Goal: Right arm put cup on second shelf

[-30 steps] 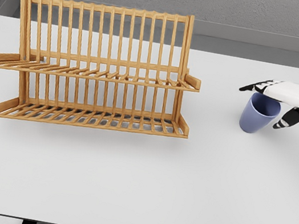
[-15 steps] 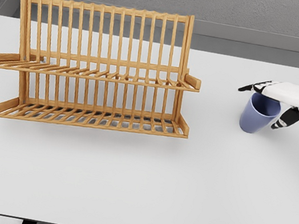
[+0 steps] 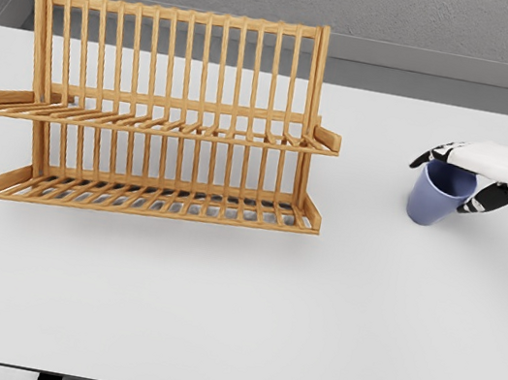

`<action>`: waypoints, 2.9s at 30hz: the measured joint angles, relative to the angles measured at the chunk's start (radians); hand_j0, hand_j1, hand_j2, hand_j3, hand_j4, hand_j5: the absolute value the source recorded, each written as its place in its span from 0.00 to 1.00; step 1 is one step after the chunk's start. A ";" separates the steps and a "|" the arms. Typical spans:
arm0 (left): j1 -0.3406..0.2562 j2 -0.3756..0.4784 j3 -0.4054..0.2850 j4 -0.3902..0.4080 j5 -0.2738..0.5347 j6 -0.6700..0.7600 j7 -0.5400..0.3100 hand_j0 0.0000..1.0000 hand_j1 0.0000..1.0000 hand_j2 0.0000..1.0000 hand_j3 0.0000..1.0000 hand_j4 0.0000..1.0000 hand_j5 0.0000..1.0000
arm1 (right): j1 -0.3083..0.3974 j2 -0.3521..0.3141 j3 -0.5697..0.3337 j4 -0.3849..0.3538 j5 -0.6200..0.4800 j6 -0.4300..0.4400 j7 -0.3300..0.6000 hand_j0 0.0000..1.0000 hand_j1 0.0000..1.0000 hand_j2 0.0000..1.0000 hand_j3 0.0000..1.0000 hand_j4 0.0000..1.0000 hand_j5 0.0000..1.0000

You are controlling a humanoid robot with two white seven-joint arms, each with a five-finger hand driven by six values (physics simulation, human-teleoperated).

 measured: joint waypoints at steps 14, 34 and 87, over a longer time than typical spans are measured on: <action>0.000 0.000 0.000 0.000 0.000 0.000 0.000 1.00 1.00 1.00 1.00 1.00 1.00 | -0.008 -0.002 0.000 -0.003 0.003 -0.003 -0.001 0.67 0.67 0.67 0.67 0.67 0.67; 0.000 0.000 0.000 0.000 0.000 0.000 0.000 1.00 1.00 1.00 1.00 1.00 1.00 | -0.052 -0.011 -0.021 -0.009 0.003 -0.014 0.000 0.67 0.67 0.67 0.67 0.67 0.67; 0.000 0.000 0.000 0.000 0.000 0.000 0.000 1.00 1.00 1.00 1.00 1.00 1.00 | -0.095 -0.008 -0.206 -0.302 0.009 -0.007 0.000 0.64 0.64 0.64 0.64 0.64 0.64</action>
